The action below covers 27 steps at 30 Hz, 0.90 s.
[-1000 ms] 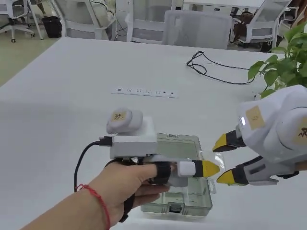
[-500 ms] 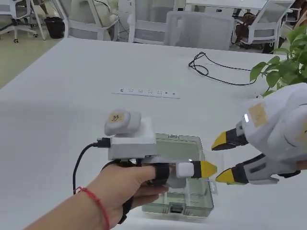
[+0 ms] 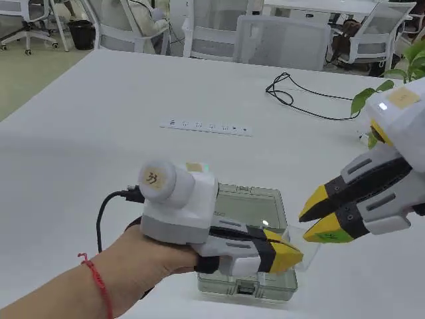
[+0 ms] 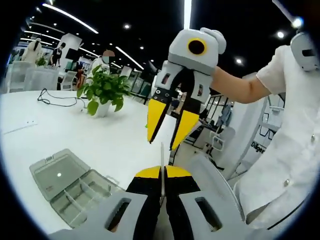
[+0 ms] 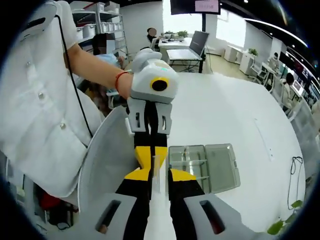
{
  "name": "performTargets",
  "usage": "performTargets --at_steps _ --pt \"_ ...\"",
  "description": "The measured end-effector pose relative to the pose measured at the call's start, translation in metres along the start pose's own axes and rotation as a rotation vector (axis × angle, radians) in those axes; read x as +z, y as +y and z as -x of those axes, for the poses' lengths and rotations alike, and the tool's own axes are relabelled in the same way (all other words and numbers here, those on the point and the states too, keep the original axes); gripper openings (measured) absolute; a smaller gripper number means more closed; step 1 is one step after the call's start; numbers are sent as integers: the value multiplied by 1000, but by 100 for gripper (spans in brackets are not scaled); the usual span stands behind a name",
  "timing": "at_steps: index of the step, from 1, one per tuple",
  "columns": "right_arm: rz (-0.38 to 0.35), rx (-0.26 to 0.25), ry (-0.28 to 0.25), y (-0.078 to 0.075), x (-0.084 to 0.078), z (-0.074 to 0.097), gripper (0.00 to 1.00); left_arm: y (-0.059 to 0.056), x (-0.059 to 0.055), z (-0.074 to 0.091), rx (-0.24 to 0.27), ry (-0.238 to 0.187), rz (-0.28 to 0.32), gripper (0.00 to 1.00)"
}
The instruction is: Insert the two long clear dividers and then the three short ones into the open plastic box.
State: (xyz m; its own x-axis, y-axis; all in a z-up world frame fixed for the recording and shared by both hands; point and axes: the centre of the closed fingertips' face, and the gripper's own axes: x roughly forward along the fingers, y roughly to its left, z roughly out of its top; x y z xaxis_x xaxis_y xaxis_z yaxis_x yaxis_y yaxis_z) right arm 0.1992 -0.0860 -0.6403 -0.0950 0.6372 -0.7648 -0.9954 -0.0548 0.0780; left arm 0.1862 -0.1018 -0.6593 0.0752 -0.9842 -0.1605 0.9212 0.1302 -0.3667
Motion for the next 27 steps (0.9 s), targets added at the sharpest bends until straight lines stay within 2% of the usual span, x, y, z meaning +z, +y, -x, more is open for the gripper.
performTargets --at_steps 5,13,21,27 --pt "7 57 11 11 -1 -4 7 -3 1 0 -12 3 -54 0" --pt "2 106 1 18 -1 -7 3 -8 -1 -2 -37 0 -89 0" --pt "-14 112 -5 21 -2 -9 3 -7 -4 -2 -35 3 -97 0" --pt "-16 112 -5 22 -3 -12 3 -7 -6 -1 -28 6 -78 0"
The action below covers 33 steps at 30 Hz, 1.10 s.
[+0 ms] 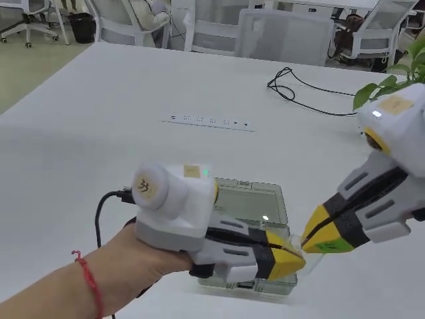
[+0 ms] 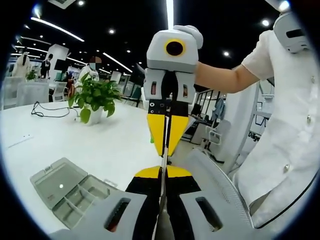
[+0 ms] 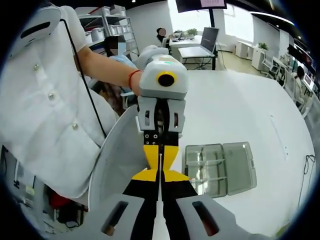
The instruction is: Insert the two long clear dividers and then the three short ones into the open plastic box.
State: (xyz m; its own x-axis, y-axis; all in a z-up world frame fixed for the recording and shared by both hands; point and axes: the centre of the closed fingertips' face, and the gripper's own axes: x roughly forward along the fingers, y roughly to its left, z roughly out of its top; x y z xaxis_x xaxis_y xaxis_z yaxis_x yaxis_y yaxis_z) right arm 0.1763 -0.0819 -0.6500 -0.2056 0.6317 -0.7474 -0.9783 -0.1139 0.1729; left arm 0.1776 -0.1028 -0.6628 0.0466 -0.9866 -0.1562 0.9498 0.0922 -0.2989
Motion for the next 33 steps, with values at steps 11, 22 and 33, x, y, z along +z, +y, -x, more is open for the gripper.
performTargets --at_steps 11,22,33 --pt "-6 -26 -3 -6 -1 9 3 8 -7 6 43 22 21 3" --pt "-37 -128 19 -36 -19 14 3 25 -19 29 132 36 44 18" --pt "-43 -222 88 -67 -48 -9 3 47 -32 57 242 71 27 43"
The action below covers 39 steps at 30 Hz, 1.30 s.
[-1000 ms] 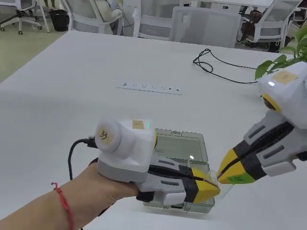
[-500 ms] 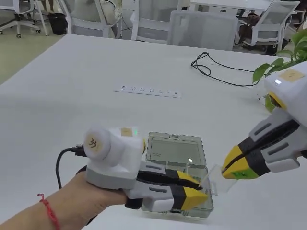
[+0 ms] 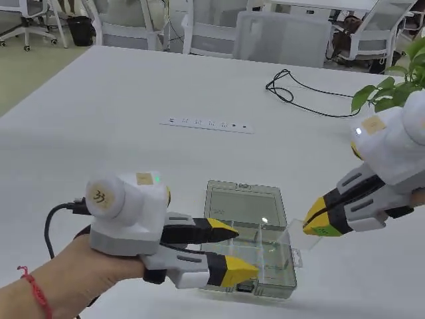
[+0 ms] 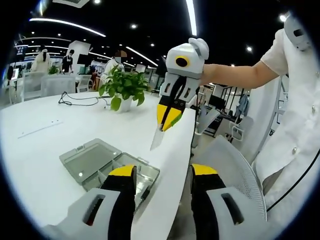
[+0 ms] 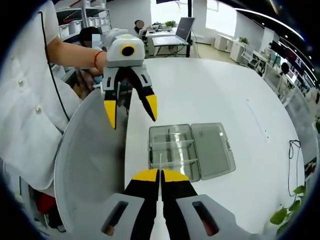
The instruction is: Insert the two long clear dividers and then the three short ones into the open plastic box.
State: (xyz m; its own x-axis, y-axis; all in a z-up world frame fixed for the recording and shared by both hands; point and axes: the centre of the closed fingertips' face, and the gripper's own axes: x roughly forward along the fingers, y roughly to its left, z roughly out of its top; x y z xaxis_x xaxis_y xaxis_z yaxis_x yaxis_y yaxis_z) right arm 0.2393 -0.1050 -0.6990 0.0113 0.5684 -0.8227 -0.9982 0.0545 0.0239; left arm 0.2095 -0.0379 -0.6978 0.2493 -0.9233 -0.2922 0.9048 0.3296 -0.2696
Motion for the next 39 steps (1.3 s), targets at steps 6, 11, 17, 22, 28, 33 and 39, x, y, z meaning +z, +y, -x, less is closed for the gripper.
performTargets --at_steps 6,11,17,22,28,33,39 --pt "24 -18 33 -6 -6 -13 3 7 -11 7 29 36 -26 55" --pt "31 -18 45 -14 -13 -25 3 13 -18 11 48 53 -33 65" --pt "44 -24 73 -21 -21 -40 3 18 -24 15 73 59 -27 77" --pt "43 -17 83 -28 -29 -53 3 19 -27 17 80 56 -16 83" --pt "46 -9 100 -32 -31 -54 3 19 -31 17 84 58 0 86" --pt "46 -4 103 -31 -31 -58 3 18 -30 17 85 52 3 86" --pt "45 -2 102 -30 -29 -58 3 18 -28 17 87 39 4 85"
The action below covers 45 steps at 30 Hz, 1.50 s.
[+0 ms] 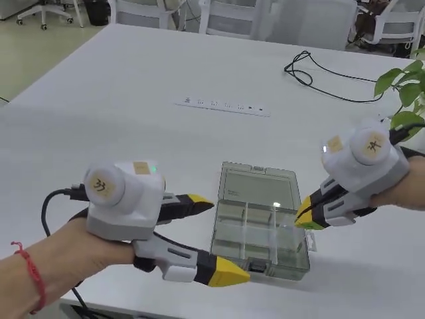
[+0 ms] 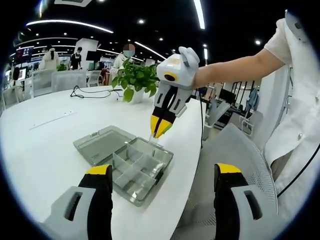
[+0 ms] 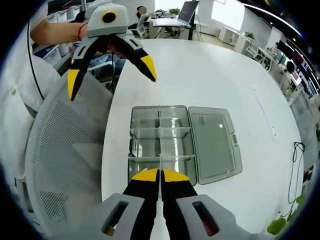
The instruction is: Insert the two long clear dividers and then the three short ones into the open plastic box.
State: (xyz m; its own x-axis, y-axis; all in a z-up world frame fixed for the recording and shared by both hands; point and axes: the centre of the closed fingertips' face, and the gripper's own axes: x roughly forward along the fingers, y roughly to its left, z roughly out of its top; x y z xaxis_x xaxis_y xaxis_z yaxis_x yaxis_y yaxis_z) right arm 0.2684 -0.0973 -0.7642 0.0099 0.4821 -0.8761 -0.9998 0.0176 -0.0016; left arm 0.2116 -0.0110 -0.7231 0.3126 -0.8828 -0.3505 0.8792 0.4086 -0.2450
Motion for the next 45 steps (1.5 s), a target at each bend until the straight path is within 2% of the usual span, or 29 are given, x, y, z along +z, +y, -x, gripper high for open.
performTargets --at_steps 7,18,22,25,38,45 --pt "1 -3 5 -2 -2 1 3 1 0 0 1 -6 8 85" --pt "16 23 32 -4 -7 -11 3 3 -1 1 7 -6 16 85" --pt "-3 41 18 -5 -9 -14 3 3 -1 0 5 -8 15 85" --pt "8 45 6 -4 -8 -14 3 3 1 0 5 -12 18 85" --pt "22 40 -51 -4 -9 -15 3 4 3 -3 0 -14 18 85" --pt "41 37 -53 -4 -11 -21 3 3 2 -2 1 -14 18 85"
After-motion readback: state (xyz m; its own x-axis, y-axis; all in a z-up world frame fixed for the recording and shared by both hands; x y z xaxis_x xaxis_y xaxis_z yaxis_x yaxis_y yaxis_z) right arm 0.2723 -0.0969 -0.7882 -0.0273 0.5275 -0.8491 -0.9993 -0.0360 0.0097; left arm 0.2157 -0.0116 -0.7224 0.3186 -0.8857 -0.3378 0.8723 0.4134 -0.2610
